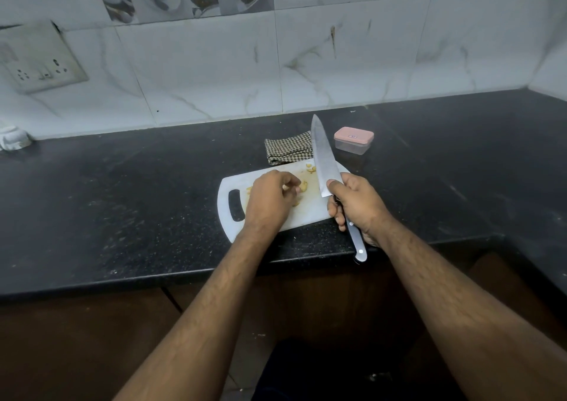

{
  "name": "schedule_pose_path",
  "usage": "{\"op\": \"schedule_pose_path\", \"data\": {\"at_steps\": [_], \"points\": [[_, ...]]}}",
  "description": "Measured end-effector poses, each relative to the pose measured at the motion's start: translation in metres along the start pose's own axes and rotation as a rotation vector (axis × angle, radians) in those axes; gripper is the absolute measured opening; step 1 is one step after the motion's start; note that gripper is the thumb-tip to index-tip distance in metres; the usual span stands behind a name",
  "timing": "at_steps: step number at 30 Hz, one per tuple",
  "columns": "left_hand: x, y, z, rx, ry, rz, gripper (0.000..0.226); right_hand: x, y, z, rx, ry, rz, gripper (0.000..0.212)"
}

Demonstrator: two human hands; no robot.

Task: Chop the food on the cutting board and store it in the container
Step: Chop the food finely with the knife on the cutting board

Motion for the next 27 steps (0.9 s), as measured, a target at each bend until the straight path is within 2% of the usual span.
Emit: {"op": "schedule_pose_path", "data": {"at_steps": [2, 4, 10, 14, 22, 27], "points": [[-0.007, 0.006, 0.001, 0.134, 0.004, 0.040, 0.020, 0.001, 0.000, 0.000, 0.001, 0.002, 0.005, 0.020], [-0.012, 0.012, 0.008, 0.147, -0.026, 0.058, 0.026, 0.000, 0.001, 0.000, 0.003, 0.001, 0.009, 0.020], [-0.018, 0.013, 0.014, 0.145, -0.086, 0.017, 0.013, -0.001, 0.003, 0.001, -0.025, 0.015, 0.014, 0.023], [-0.027, 0.007, 0.019, 0.204, -0.101, -0.007, 0.014, 0.000, 0.004, 0.000, -0.050, 0.024, 0.021, 0.025], [-0.031, 0.003, 0.031, 0.075, -0.141, -0.033, 0.030, 0.001, 0.009, 0.002, -0.112, 0.029, 0.053, 0.026], [-0.030, 0.007, 0.026, 0.114, -0.129, 0.029, 0.014, -0.003, 0.019, 0.008, -0.244, 0.016, 0.100, 0.020]]}}
Point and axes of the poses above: each hand's wrist, its own x-axis towards the middle knuckle, its own y-axis out of the palm, z = x × y, the point moved 10 cm from there along x, towards the middle knuckle, and after that the axes turned 13 degrees about z, right-handed, at the moved point
